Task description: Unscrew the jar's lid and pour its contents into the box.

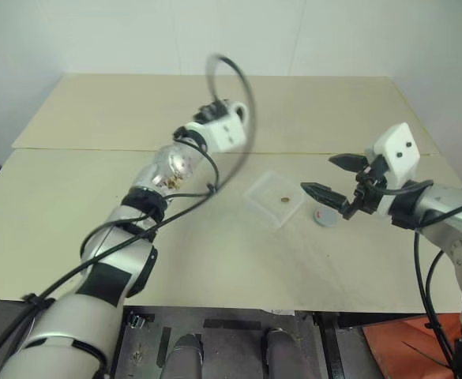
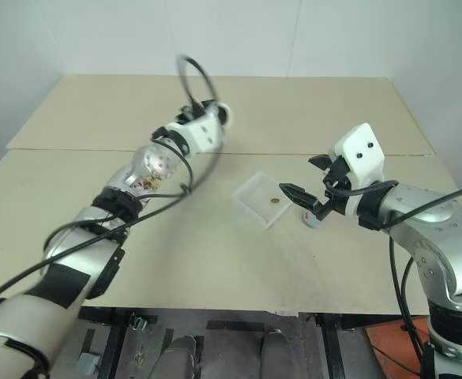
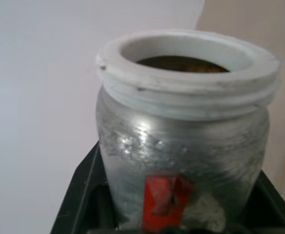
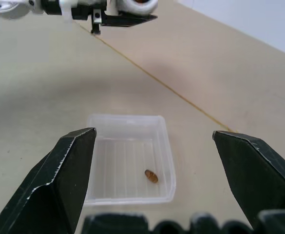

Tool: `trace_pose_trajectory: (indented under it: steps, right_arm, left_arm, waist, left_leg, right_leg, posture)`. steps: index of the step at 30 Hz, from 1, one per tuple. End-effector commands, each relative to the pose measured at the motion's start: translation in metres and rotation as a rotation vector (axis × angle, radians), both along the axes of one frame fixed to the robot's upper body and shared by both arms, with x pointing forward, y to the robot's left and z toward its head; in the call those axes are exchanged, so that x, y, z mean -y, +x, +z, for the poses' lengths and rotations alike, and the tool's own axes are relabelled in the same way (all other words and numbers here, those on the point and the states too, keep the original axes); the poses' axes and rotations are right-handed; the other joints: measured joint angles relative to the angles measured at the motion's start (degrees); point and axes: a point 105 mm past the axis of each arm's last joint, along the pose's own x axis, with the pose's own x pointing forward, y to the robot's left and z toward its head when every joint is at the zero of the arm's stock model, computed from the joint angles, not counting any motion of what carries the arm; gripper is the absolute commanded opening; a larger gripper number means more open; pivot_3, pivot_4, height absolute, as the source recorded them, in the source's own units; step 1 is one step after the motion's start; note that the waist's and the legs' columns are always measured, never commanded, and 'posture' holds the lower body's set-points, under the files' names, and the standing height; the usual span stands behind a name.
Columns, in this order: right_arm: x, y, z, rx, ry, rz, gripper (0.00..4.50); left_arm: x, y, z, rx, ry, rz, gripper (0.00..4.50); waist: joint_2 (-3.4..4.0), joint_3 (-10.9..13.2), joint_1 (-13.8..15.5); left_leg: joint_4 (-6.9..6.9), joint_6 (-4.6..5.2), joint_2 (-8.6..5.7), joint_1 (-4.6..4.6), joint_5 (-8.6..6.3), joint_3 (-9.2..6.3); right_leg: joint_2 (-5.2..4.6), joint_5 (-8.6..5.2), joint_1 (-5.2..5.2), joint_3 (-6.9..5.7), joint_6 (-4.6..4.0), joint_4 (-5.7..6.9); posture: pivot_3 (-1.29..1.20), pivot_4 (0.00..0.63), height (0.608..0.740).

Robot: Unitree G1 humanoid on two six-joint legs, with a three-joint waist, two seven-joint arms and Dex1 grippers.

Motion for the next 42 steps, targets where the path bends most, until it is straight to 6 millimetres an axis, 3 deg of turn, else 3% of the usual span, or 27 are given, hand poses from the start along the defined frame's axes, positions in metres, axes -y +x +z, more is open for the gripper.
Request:
trace_pose_trajectory:
  steps: [1, 6, 13, 26, 27, 33, 38, 42]
  right_arm:
    - [-0.006, -0.001, 0.011, 0.053, -0.017, 0.044, 4.43]
    - [-0.012, -0.001, 0.008, 0.038, -0.024, 0.073, 4.43]
    - [-0.016, -0.003, 0.003, 0.019, -0.040, 0.087, 4.43]
    - [-0.021, -0.010, -0.006, -0.009, -0.059, 0.131, 4.43]
    - [-0.021, -0.010, -0.006, -0.010, -0.061, 0.135, 4.50]
    - [-0.023, -0.011, -0.005, -0.006, -0.061, 0.152, 4.50]
    - [-0.022, -0.013, -0.006, -0.013, -0.063, 0.161, 4.50]
    - [-0.016, -0.013, -0.007, -0.016, -0.068, 0.153, 4.50]
  left_arm:
    - [-0.021, -0.003, 0.008, -0.152, -0.284, -0.013, 1.94]
    - [-0.042, -0.013, -0.014, -0.375, -0.571, -0.047, 1.94]
    - [-0.041, -0.031, -0.048, -0.437, -0.580, -0.088, 1.94]
    - [-0.041, -0.056, -0.085, -0.450, -0.566, -0.154, 1.94]
    - [-0.042, -0.058, -0.086, -0.451, -0.569, -0.158, 2.66]
    - [-0.050, -0.070, -0.095, -0.463, -0.557, -0.154, 4.45]
    - [-0.067, -0.092, -0.090, -0.471, -0.506, -0.181, 4.48]
    - [-0.102, -0.122, -0.068, -0.500, -0.397, -0.238, 4.48]
  waist:
    - [0.00, 0.00, -0.73]
    - [0.01, -0.01, -1.73]
    - [0.01, -0.01, -2.32]
    - [0.04, -0.05, -2.23]
    - [0.05, -0.07, -2.26]
    - [0.05, -0.08, -2.23]
    - [0.06, -0.08, -2.36]
    - [0.07, -0.08, -2.53]
  left_leg:
    - [0.00, 0.00, 0.00, 0.00, 0.00, -0.01]
    - [0.01, 0.01, 0.00, 0.10, -0.01, -0.02]
    - [0.01, -0.02, 0.00, 0.15, 0.02, -0.03]
    - [0.01, 0.01, 0.01, 0.17, 0.00, -0.03]
    - [0.01, 0.01, 0.01, 0.18, 0.00, -0.03]
    - [0.01, 0.09, 0.01, 0.21, -0.05, -0.03]
    - [0.01, 0.08, 0.03, 0.20, -0.04, -0.02]
    - [-0.04, 0.11, 0.09, 0.25, -0.06, -0.01]
  right_leg:
    - [0.00, 0.00, 0.01, 0.00, 0.00, -0.01]
    - [0.01, 0.00, 0.06, 0.01, 0.00, 0.07]
    - [0.01, 0.01, 0.08, 0.01, -0.01, 0.07]
    - [0.01, 0.01, 0.11, 0.02, -0.02, 0.06]
    - [0.01, 0.01, 0.11, 0.02, -0.02, 0.06]
    - [0.01, 0.01, 0.12, 0.03, -0.03, 0.07]
    - [0.02, 0.01, 0.10, 0.03, -0.03, 0.06]
    - [0.07, 0.00, 0.07, 0.05, -0.05, 0.12]
  posture:
    - [0.00, 0.150, 0.740]
    - [0.00, 0.150, 0.740]
    - [0.00, 0.150, 0.740]
    - [0.00, 0.150, 0.740]
    - [0.00, 0.150, 0.740]
    - [0.00, 0.150, 0.740]
    - [0.00, 0.150, 0.740]
    - [0.00, 0.150, 0.740]
